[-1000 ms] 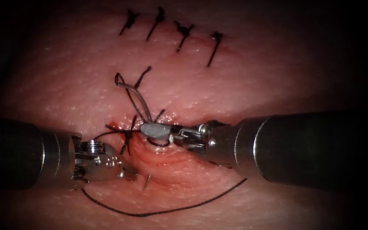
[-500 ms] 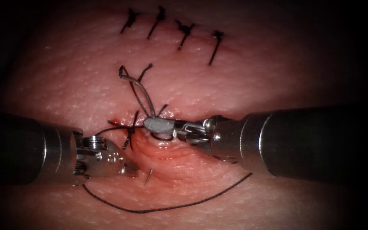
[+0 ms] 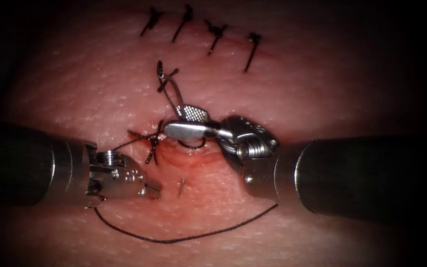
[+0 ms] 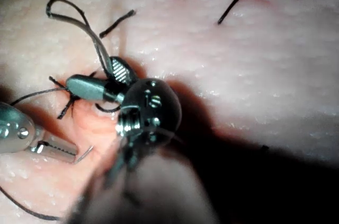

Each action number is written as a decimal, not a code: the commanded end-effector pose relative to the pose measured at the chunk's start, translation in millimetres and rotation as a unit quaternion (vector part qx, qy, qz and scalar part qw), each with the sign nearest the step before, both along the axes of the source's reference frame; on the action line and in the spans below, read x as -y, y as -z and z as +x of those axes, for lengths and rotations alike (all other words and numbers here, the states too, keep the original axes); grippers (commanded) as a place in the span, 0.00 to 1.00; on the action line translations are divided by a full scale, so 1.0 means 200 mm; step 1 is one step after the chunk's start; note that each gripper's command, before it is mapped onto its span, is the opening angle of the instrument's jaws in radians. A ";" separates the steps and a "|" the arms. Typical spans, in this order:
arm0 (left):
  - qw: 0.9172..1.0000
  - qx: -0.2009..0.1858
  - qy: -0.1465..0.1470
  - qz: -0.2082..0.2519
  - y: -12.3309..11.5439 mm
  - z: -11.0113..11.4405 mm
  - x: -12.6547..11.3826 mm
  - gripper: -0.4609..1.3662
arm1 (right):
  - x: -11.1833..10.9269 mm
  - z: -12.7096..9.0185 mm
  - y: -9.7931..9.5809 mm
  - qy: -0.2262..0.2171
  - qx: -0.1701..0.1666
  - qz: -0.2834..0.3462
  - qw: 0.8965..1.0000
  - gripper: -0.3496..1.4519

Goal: Wound Closure
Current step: Rotate the needle through the bottom half of the wound with the right gripper.

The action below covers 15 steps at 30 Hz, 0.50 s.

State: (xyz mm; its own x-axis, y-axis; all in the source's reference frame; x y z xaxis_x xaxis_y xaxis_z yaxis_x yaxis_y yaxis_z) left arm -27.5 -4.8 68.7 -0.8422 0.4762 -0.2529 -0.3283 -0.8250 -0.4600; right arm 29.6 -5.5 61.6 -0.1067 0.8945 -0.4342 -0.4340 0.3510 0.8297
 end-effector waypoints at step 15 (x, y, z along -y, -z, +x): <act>1.000 0.002 -0.001 0.003 0.000 0.000 0.001 0.06 | -0.031 -0.004 -0.002 0.059 0.039 -0.046 0.996 0.90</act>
